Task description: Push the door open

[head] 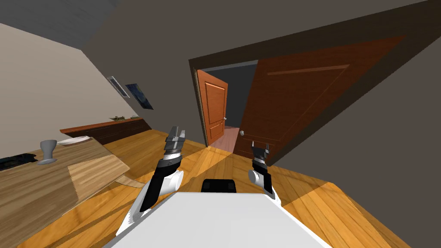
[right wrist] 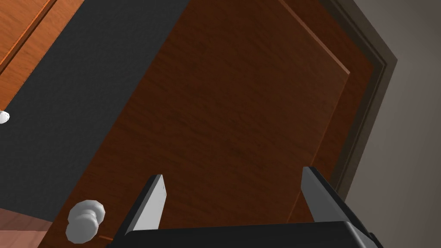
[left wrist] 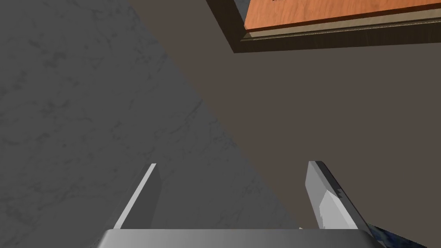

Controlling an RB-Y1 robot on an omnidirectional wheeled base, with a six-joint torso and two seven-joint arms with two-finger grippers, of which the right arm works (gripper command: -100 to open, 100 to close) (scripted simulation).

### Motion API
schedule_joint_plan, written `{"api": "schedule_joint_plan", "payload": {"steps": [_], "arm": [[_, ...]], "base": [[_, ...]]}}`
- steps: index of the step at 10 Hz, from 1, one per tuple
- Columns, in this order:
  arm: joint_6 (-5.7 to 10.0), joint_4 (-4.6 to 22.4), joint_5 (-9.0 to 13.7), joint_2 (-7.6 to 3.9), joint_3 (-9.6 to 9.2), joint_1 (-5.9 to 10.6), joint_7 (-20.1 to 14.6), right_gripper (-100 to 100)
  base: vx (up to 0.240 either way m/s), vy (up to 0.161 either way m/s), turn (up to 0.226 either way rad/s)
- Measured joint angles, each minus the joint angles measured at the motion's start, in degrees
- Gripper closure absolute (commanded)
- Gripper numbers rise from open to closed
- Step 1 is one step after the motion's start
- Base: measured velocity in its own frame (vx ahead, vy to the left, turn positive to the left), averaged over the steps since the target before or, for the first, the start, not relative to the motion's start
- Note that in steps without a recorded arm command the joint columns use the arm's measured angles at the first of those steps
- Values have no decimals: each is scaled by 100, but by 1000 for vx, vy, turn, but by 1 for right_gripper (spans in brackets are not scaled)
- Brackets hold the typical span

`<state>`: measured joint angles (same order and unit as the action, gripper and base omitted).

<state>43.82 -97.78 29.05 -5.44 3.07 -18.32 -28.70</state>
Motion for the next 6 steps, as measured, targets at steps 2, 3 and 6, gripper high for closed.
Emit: {"api": "schedule_joint_plan", "payload": {"steps": [2,3,6], "arm": [[88,245,174,17,37,81,-116,-100],[97,308,268,26,61,87,-164,-100],[292,756,524,13,110,177,-402,-100]], "base": [[38,-88,211],[35,-80,230],[32,-84,192]]}}
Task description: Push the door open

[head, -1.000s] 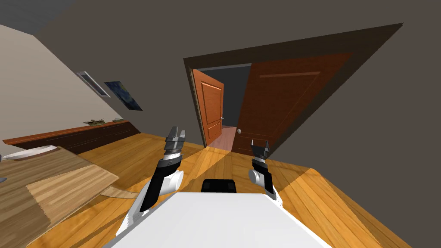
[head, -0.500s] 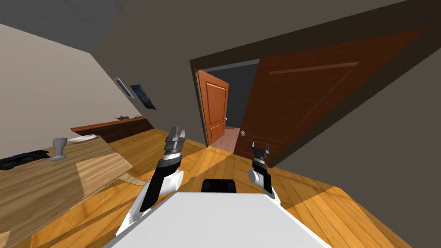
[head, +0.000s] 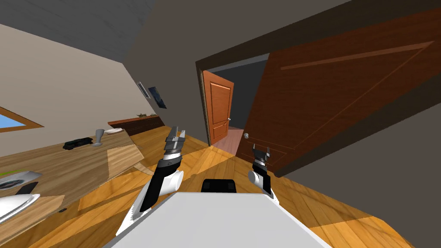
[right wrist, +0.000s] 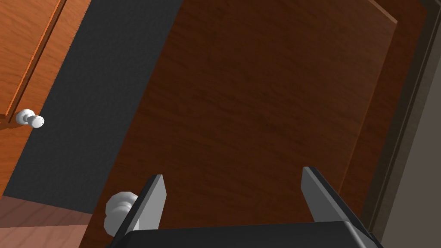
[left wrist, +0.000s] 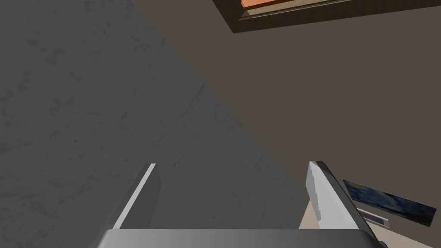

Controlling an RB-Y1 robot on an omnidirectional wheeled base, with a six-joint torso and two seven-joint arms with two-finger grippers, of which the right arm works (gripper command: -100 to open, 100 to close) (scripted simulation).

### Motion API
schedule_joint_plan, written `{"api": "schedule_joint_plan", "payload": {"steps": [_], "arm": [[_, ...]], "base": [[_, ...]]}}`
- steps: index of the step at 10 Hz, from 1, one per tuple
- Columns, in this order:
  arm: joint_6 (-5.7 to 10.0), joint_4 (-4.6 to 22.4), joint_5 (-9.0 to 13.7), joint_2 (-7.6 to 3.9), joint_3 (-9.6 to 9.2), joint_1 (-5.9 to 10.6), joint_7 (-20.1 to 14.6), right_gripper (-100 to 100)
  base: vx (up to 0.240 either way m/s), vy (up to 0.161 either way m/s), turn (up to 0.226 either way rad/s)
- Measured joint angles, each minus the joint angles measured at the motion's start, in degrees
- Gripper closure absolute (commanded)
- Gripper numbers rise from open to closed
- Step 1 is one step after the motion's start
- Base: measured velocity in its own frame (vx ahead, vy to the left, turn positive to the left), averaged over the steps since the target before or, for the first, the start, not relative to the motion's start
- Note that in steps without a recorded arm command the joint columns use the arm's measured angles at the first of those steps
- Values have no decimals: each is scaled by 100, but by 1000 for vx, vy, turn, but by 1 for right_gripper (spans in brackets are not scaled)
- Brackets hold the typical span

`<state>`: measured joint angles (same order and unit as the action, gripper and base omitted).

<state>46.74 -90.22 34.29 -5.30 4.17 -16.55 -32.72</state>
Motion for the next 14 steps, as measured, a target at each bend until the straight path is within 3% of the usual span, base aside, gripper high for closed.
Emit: {"api": "schedule_joint_plan", "payload": {"steps": [4,9,14], "arm": [[179,497,352,18,85,128,-264,-100],[478,1188,786,107,149,273,-613,-100],[674,1801,1290,199,274,420,-959,-100]], "base": [[26,-103,211],[23,-105,246],[5,-104,242]]}}
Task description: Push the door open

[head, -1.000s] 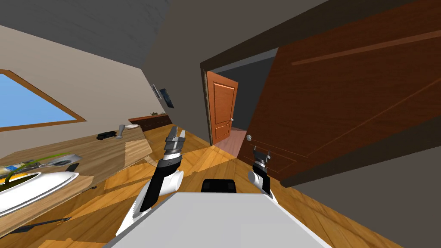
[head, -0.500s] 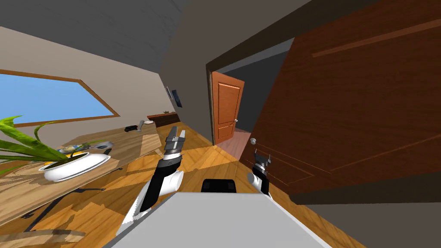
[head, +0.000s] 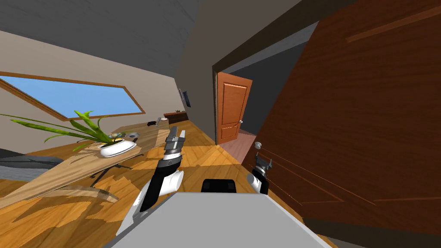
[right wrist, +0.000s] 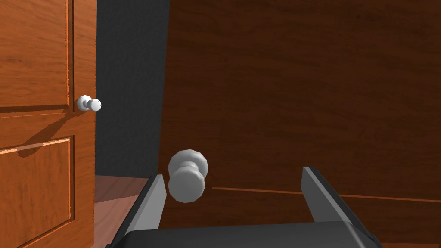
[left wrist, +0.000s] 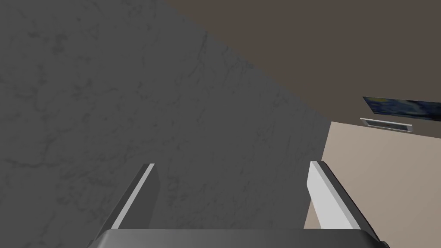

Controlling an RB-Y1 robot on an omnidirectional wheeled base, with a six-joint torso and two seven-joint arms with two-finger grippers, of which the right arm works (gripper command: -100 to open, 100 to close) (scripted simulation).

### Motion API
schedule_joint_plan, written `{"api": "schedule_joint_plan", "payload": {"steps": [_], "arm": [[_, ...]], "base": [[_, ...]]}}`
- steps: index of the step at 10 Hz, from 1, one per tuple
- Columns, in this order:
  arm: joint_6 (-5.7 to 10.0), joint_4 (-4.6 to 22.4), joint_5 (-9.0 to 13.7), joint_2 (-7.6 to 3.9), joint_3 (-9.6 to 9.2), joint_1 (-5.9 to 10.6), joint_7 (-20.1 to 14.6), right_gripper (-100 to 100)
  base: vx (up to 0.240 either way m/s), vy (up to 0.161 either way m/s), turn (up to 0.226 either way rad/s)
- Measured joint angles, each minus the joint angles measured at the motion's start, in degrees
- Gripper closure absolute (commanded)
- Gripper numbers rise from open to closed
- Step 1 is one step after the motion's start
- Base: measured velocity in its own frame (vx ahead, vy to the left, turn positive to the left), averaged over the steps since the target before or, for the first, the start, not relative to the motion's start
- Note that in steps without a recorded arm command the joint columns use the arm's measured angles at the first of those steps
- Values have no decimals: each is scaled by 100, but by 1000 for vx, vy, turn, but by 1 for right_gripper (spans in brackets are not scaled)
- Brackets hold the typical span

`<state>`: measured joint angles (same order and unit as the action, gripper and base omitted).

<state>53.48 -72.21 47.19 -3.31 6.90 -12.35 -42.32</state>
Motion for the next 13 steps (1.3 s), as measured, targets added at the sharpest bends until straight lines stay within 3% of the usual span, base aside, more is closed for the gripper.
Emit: {"api": "schedule_joint_plan", "payload": {"steps": [9,13], "arm": [[396,1022,700,227,139,218,-558,-100],[617,1585,1045,431,208,387,-818,-100]], "base": [[-8,-92,230],[-24,-83,214]]}}
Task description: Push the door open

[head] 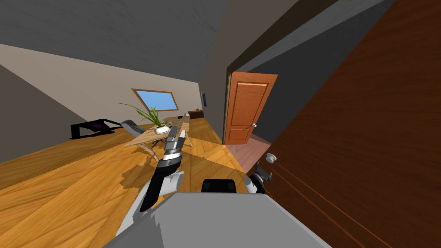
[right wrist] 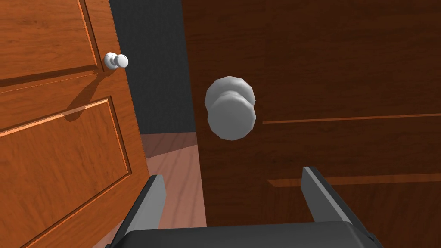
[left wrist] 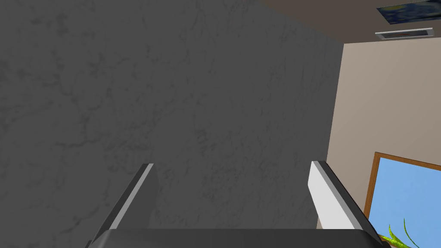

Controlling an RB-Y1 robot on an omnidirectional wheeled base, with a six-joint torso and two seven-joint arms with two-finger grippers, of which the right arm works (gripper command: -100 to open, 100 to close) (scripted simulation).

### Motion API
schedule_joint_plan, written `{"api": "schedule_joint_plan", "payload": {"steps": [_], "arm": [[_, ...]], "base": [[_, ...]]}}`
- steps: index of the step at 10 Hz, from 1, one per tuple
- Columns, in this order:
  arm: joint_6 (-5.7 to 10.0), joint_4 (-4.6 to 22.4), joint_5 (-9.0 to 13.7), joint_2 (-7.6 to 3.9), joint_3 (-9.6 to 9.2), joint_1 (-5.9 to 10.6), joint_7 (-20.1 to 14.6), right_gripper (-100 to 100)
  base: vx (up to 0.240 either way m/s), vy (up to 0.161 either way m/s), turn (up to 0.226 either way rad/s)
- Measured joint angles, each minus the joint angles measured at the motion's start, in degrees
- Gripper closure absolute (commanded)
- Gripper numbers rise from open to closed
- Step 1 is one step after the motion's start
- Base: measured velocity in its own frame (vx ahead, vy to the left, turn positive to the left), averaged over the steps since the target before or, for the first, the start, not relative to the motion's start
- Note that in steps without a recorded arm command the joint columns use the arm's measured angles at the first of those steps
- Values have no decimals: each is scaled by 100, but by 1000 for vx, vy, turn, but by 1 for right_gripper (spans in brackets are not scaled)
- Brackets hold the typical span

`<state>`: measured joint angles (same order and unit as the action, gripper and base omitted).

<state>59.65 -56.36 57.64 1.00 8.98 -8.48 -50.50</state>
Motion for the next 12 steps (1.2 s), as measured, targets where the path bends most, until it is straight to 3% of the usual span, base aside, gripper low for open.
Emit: {"api": "schedule_joint_plan", "payload": {"steps": [1,2,5,7,9,10,12], "arm": [[14,18,9,4,1,4,-21,-100],[-25,-98,21,-70,6,-59,18,-100],[-13,56,44,-294,34,-5,-84,-100],[4,108,49,-312,38,-10,-148,-100],[4,132,62,-230,49,-23,-196,-100],[2,130,63,-225,50,-23,-199,100],[-6,127,63,-245,53,-9,-198,100]], "base": [[49,-95,-2],[90,-164,27],[114,-169,19],[104,-170,16],[63,-120,14],[-4,10,6],[-6,18,-6]]}}
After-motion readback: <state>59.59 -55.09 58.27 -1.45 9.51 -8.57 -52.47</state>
